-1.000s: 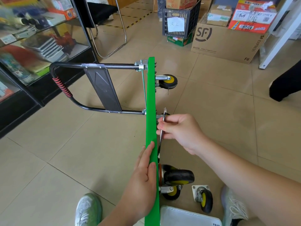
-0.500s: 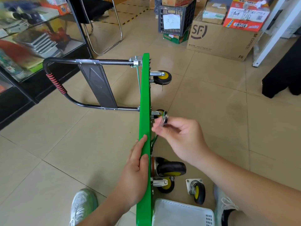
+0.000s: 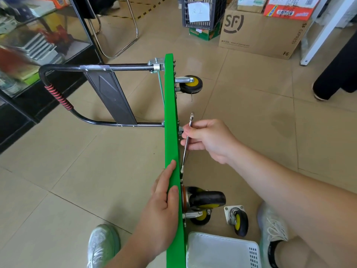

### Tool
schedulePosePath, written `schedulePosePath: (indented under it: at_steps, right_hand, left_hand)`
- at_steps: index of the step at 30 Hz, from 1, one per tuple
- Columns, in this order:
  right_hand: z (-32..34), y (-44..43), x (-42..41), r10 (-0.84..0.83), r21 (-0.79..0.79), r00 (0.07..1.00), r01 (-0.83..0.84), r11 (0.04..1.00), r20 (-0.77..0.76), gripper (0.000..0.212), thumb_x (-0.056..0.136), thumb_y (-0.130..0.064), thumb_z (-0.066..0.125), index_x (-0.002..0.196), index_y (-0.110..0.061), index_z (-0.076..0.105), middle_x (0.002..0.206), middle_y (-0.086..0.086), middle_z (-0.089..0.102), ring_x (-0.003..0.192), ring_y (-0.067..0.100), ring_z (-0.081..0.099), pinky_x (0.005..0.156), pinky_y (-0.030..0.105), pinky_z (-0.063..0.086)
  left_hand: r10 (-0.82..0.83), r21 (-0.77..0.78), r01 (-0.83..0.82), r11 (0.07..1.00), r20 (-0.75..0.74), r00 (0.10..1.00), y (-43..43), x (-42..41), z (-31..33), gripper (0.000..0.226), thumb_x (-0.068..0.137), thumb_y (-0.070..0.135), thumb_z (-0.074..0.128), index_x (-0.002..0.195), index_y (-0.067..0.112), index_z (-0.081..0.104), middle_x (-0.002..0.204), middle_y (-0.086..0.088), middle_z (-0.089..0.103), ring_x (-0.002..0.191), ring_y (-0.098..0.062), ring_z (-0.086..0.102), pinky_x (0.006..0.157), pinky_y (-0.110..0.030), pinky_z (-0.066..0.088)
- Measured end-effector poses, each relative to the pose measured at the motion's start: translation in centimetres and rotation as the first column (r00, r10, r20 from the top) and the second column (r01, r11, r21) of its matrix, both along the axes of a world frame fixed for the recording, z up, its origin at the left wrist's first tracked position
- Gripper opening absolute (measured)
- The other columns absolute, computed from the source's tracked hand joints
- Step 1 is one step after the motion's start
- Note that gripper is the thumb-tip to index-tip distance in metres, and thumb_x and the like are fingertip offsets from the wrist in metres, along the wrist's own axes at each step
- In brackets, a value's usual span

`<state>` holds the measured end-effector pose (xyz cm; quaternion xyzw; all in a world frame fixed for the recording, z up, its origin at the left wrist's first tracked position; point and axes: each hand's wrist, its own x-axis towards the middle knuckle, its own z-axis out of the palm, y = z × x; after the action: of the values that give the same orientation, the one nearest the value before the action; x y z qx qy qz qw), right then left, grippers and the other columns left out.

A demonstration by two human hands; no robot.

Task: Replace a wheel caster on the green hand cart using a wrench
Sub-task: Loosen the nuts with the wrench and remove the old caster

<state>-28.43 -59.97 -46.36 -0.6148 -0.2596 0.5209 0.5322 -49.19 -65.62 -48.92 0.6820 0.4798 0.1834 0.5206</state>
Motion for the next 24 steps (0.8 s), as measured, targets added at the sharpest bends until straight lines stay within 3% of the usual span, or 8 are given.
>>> schedulePosePath:
  at_steps: [5,14,20,24]
  right_hand:
    - [-0.8,0.6,-0.3,0.006,-0.048,1.000,-0.007,0.999,-0.020,0.018,0.091,-0.008,0.071,0.106,0.001,0.070,0.089,0.013,0.073,0.075,0.025,0.075,0.071,0.036,0.062]
    - [-1.0,-0.2,-1.3,0.040,-0.008,0.999,-0.040,0.999,-0.019,0.010,0.090,-0.008,0.071,0.099,-0.008,0.073,0.085,0.004,0.077,0.081,0.021,0.076,0.076,0.037,0.061]
    - [-0.1,-1.2,-1.7,0.050,0.058,0.994,-0.056,0.997,0.094,0.010,0.090,-0.007,0.072,0.096,-0.015,0.075,0.091,0.006,0.077,0.086,0.021,0.076,0.081,0.040,0.062]
    - [1.0,-2.1,-2.1,0.089,0.110,0.959,-0.122,0.986,0.268,0.018,0.089,-0.009,0.074,0.088,-0.027,0.075,0.091,0.000,0.078,0.088,0.016,0.075,0.076,0.032,0.062]
  left_hand:
    - [0.007,-0.001,-0.007,1.000,0.019,1.000,0.1,0.0,0.0,0.052,0.109,0.023,0.036,0.140,0.064,0.027,0.151,0.029,0.034,0.116,0.040,0.029,0.092,0.012,0.017]
    - [0.008,0.001,-0.008,1.000,0.028,1.000,0.0,0.1,-0.1,0.051,0.110,0.022,0.036,0.142,0.061,0.027,0.151,0.029,0.034,0.118,0.039,0.028,0.093,0.012,0.017]
    - [0.013,0.007,-0.013,1.000,0.026,1.000,-0.1,0.2,-0.1,0.051,0.110,0.023,0.036,0.143,0.061,0.027,0.152,0.028,0.035,0.120,0.038,0.028,0.094,0.012,0.017]
    - [0.014,0.001,-0.014,1.000,0.034,0.999,-0.1,0.3,-0.1,0.051,0.110,0.024,0.036,0.143,0.062,0.026,0.153,0.029,0.035,0.124,0.035,0.028,0.096,0.011,0.019]
